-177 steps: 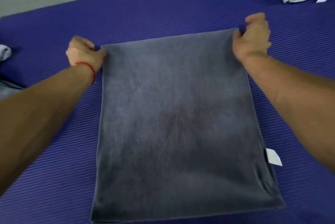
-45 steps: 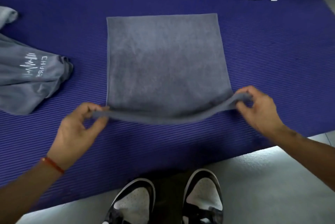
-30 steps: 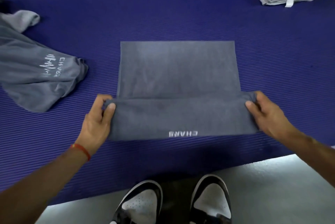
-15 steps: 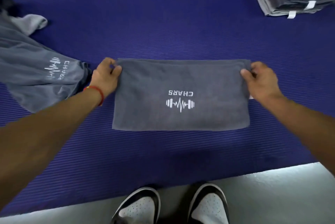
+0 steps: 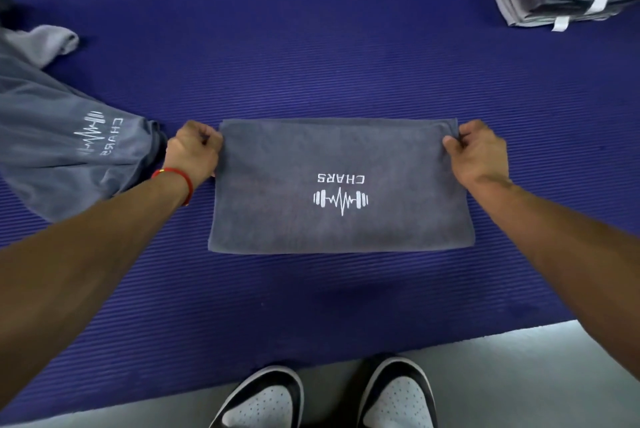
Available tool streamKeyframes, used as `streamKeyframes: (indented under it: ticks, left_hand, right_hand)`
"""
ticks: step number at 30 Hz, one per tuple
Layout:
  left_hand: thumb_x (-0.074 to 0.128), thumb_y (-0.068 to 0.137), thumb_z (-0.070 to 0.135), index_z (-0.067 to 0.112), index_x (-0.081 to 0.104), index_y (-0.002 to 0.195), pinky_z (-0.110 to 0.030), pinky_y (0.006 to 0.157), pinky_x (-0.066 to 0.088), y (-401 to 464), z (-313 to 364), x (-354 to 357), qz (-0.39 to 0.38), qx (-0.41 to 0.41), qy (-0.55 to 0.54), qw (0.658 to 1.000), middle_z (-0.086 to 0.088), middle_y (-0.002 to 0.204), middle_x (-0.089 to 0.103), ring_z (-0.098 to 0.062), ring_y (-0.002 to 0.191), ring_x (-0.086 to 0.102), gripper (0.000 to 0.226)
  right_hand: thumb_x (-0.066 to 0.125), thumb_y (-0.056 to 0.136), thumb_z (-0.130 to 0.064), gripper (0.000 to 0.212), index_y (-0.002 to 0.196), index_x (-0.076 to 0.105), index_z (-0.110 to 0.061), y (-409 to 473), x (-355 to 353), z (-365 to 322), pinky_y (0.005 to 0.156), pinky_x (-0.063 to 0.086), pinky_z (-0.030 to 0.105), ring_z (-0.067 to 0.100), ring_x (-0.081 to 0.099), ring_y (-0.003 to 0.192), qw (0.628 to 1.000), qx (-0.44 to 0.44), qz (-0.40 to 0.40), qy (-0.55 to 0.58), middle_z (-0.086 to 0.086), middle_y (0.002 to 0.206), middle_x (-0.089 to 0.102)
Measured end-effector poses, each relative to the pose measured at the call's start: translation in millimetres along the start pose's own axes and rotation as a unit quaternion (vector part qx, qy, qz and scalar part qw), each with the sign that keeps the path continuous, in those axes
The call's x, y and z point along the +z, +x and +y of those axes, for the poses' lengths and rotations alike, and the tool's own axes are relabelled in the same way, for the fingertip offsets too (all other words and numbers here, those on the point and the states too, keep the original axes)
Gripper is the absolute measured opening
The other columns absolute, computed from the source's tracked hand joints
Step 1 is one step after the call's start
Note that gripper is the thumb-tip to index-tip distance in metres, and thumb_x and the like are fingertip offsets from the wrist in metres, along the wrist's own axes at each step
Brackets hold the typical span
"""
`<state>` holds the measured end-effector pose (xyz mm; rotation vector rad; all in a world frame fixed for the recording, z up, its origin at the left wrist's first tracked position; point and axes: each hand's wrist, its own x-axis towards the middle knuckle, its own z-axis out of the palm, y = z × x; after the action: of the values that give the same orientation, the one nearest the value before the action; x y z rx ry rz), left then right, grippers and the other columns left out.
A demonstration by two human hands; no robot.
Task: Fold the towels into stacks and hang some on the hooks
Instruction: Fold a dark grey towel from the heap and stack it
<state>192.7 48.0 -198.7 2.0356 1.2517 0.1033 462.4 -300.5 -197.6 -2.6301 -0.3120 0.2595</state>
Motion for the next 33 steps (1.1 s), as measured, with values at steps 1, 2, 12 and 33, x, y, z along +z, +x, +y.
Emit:
streamKeyframes:
  ticks: [1,2,12,33]
  left_hand:
    - [0.050,0.093,0.047,0.015,0.062,0.106,-0.030,0.066,0.055,-8,1,-1,-0.003,-0.011,-0.005,1.000,-0.006,0.088,0.071,-0.027,0.075,0.071,0.036]
    - [0.051,0.095,0.047,0.017,0.058,0.111,-0.028,0.060,0.051,-19,1,-2,-0.008,-0.021,-0.015,1.000,-0.005,0.088,0.070,-0.026,0.073,0.071,0.035]
    - [0.066,0.093,0.016,0.014,0.052,0.131,-0.048,0.083,0.050,-105,-51,-4,0.026,0.141,0.074,0.987,-0.009,0.109,0.063,-0.032,0.095,0.061,0.041]
    - [-0.004,0.099,0.066,0.048,-0.028,0.150,-0.082,0.105,-0.003,-114,20,104,-0.155,0.435,0.424,0.779,0.003,0.163,-0.033,-0.037,0.148,-0.033,0.060]
  right_hand:
    - [0.062,0.100,-0.035,0.026,0.106,0.060,-0.010,-2,1,1,0.070,0.043,0.032,0.027,0.064,0.086,1.000,0.006,-0.003,0.000,0.005,0.092,0.066]
    - [0.062,0.099,-0.039,0.031,0.108,0.060,-0.009,-5,1,3,0.071,0.043,0.033,0.028,0.064,0.090,1.000,0.012,-0.008,-0.006,0.006,0.096,0.066]
    - [0.052,0.099,-0.042,0.062,0.153,0.033,-0.021,-96,0,28,0.108,0.032,0.068,0.038,0.031,0.143,0.935,-0.240,-0.019,-0.258,0.010,0.161,0.025]
    - [0.064,0.093,-0.050,0.052,0.125,0.057,-0.010,-59,1,28,0.100,0.040,0.057,0.041,0.042,0.127,0.987,0.066,-0.017,-0.143,0.021,0.133,0.047]
